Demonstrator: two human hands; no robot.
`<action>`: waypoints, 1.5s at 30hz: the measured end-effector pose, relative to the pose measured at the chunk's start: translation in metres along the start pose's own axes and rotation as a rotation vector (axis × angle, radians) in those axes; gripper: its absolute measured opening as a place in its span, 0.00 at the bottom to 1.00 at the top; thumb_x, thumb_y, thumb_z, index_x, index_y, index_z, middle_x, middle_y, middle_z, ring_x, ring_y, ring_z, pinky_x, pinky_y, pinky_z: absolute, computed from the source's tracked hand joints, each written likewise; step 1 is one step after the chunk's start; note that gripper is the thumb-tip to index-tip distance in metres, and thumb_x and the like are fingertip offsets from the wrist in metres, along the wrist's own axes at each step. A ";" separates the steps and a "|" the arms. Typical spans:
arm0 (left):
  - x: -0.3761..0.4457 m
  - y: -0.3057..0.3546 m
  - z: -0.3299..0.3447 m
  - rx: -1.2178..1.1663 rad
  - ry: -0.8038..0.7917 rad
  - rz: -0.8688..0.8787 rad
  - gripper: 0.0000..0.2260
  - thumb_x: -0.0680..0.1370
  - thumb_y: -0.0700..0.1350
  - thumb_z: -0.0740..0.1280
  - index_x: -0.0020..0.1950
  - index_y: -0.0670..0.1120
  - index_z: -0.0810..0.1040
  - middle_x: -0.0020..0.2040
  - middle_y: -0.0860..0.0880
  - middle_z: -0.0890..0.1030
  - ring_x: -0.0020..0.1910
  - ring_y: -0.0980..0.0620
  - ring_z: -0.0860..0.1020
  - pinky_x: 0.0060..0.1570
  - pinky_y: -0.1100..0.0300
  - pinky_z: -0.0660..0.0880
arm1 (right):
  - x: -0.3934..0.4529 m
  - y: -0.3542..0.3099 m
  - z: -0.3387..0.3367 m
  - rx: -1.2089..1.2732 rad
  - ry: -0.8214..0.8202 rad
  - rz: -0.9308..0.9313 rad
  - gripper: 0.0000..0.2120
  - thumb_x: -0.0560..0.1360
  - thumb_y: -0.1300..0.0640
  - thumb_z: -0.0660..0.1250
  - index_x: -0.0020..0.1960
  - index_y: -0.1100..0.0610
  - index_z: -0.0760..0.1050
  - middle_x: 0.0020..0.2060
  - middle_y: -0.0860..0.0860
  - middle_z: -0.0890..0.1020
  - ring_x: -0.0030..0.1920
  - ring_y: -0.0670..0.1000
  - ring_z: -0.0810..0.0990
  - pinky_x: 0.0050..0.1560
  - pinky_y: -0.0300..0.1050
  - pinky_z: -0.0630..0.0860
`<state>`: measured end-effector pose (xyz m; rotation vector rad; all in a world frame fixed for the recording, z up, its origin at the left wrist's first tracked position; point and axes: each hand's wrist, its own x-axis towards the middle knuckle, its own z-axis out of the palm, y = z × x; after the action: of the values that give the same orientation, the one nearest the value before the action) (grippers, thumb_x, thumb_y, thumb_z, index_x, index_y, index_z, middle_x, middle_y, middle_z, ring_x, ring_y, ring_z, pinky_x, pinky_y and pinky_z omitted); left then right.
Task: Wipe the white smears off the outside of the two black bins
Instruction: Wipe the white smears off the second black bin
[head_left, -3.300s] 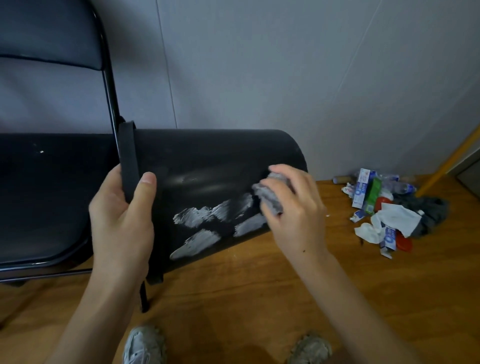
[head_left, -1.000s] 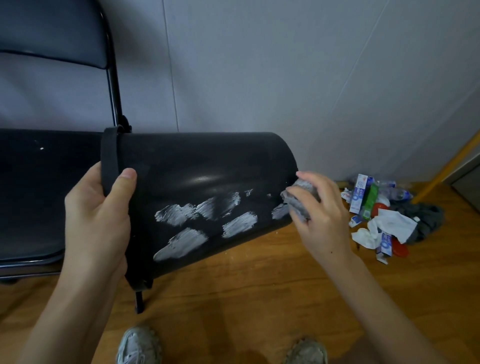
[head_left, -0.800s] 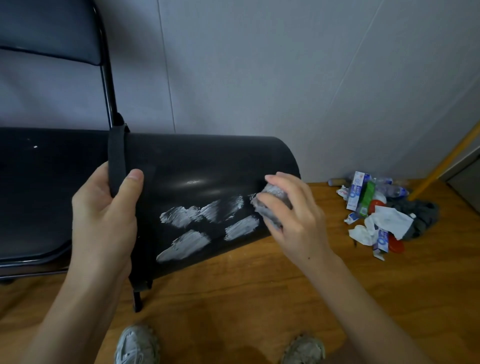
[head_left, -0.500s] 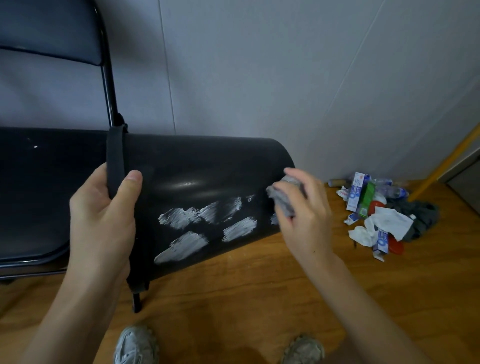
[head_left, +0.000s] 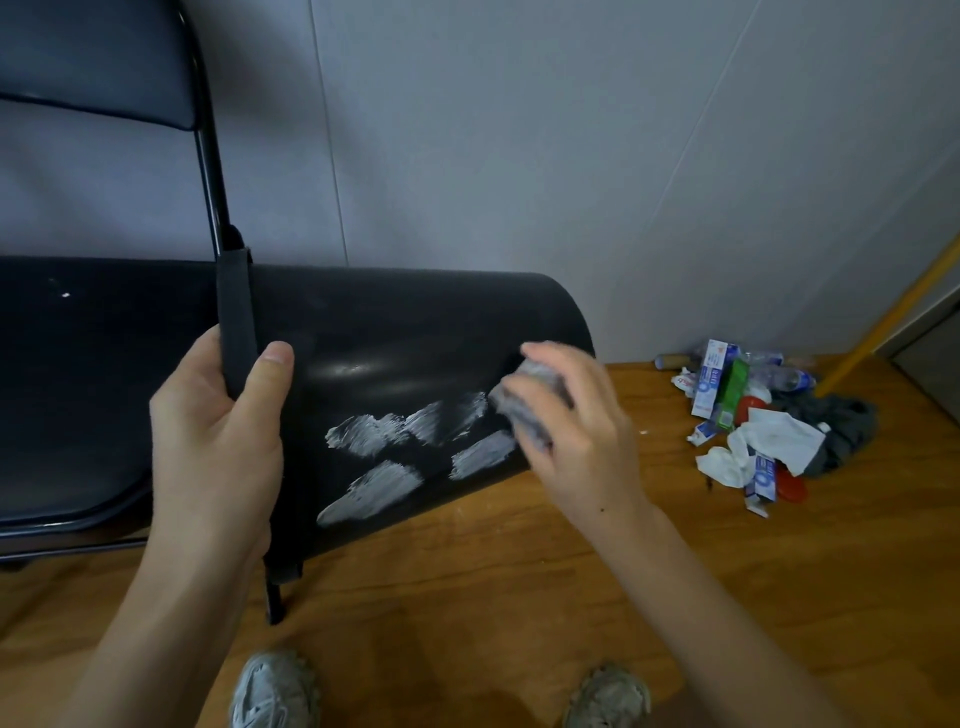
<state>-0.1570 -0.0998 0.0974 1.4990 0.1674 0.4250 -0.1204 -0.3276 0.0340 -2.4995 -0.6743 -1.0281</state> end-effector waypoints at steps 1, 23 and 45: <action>-0.001 0.001 0.001 0.008 -0.002 0.012 0.10 0.81 0.44 0.62 0.46 0.58 0.80 0.48 0.46 0.83 0.49 0.45 0.82 0.52 0.40 0.78 | 0.004 0.002 0.000 -0.001 0.022 0.081 0.14 0.74 0.55 0.66 0.57 0.60 0.77 0.62 0.59 0.75 0.62 0.57 0.73 0.54 0.43 0.77; -0.004 0.003 0.001 0.010 0.023 -0.024 0.08 0.81 0.43 0.61 0.49 0.54 0.78 0.45 0.53 0.83 0.48 0.52 0.82 0.51 0.50 0.79 | 0.008 -0.010 0.006 0.005 0.054 0.114 0.13 0.74 0.56 0.67 0.55 0.61 0.79 0.60 0.59 0.76 0.61 0.57 0.75 0.54 0.41 0.77; -0.006 0.000 0.010 0.072 -0.009 0.008 0.07 0.81 0.44 0.61 0.52 0.55 0.77 0.44 0.57 0.82 0.47 0.55 0.81 0.50 0.51 0.79 | 0.006 -0.048 0.015 0.046 0.044 -0.048 0.11 0.75 0.56 0.67 0.53 0.61 0.80 0.59 0.57 0.76 0.64 0.56 0.72 0.58 0.42 0.74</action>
<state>-0.1584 -0.1109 0.0968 1.5724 0.1714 0.4227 -0.1345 -0.2793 0.0352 -2.4254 -0.7401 -1.0685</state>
